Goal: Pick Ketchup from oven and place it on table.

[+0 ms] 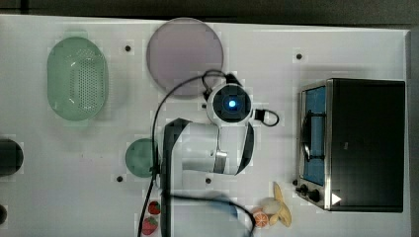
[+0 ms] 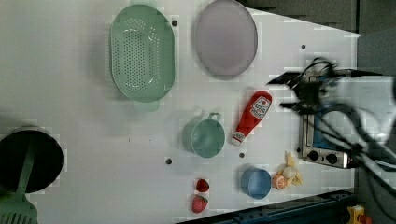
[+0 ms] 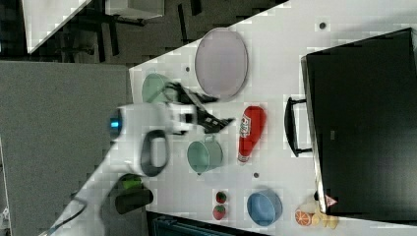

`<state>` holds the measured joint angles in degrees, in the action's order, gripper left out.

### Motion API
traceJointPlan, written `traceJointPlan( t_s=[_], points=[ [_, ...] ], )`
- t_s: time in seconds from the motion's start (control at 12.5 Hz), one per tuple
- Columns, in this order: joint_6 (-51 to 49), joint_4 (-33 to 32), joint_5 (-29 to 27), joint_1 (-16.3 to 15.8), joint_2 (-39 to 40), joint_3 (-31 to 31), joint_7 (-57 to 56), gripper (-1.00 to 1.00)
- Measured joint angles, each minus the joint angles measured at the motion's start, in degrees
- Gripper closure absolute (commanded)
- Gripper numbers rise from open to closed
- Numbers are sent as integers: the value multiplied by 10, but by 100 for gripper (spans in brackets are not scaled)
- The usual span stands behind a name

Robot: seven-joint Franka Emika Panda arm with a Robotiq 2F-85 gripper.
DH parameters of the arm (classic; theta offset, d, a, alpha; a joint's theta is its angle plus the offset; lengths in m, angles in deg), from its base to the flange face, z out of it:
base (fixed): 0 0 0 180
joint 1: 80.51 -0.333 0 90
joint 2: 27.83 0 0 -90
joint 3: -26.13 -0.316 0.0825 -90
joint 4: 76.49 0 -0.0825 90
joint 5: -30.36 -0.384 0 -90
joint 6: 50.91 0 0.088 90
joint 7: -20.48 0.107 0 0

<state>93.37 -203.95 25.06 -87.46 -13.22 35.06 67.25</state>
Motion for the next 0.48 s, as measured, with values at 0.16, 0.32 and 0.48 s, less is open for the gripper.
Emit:
traceJointPlan(
  t_s=[0.16, 0.32, 0.48],
  points=[
    [-36, 58, 12, 4, -87, -6, 0, -100],
    [-182, 171, 18, -6, -183, 1, 0, -100],
    [-289, 259, 32, -11, -182, 4, 9, -100]
  ],
)
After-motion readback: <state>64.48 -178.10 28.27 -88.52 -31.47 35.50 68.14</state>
